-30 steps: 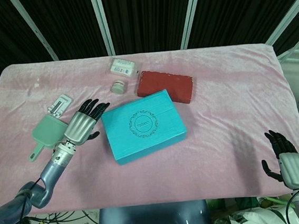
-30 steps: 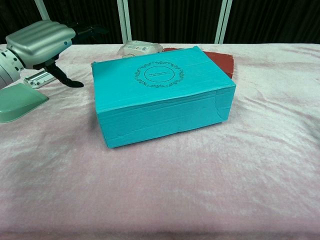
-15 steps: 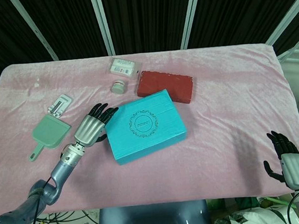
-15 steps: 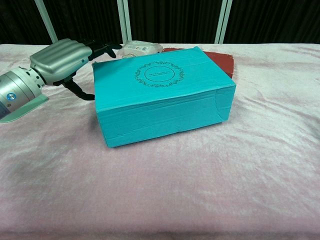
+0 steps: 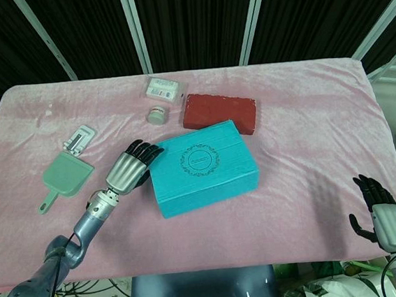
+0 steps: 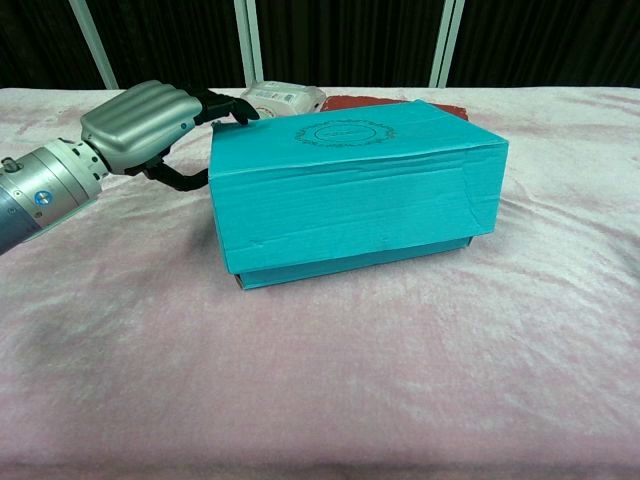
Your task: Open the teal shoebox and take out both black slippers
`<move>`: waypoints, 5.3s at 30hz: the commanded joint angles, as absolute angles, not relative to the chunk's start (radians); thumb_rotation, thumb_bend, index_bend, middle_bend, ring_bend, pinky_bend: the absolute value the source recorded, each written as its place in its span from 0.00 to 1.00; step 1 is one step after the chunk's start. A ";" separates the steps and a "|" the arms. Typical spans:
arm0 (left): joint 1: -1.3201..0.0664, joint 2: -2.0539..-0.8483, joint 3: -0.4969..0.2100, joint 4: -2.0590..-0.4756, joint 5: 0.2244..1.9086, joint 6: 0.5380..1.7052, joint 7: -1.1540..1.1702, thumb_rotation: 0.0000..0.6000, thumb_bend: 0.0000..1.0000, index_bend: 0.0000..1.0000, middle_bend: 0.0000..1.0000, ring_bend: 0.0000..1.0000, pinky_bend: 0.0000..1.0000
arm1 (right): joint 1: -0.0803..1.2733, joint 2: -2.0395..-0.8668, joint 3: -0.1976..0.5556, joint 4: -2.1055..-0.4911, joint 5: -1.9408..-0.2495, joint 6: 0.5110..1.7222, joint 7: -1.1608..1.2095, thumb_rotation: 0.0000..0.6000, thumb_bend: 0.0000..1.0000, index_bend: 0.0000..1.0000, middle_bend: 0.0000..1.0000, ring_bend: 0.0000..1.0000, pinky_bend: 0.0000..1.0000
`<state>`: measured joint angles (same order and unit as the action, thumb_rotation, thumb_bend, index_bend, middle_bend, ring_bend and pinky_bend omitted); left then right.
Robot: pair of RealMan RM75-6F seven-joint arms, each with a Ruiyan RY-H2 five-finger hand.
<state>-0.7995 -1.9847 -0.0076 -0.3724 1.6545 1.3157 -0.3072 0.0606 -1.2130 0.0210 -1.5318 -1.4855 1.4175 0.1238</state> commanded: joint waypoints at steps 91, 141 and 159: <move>-0.642 -1.232 -0.364 -1.608 0.838 0.809 -0.383 1.00 0.00 0.00 0.09 0.00 0.25 | 0.068 -1.209 0.003 -1.527 -1.490 1.367 0.167 1.00 0.36 0.00 0.04 0.00 0.14; -1.274 -1.766 -0.432 -1.232 0.326 0.856 0.560 1.00 0.11 0.17 0.33 0.26 0.38 | 0.029 -1.201 -0.014 -1.501 -1.502 1.416 0.201 1.00 0.36 0.00 0.04 0.00 0.14; -1.313 -1.823 -0.419 -1.148 0.323 0.840 0.576 1.00 0.11 0.13 0.29 0.23 0.37 | 0.026 -1.205 -0.008 -1.482 -1.490 1.405 0.222 1.00 0.36 0.00 0.04 0.00 0.14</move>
<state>-1.3109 -1.8204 -0.4190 -1.1520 0.3268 0.8445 0.5743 0.0262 -1.2045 -0.0078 -1.4815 -1.4898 1.4049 0.2223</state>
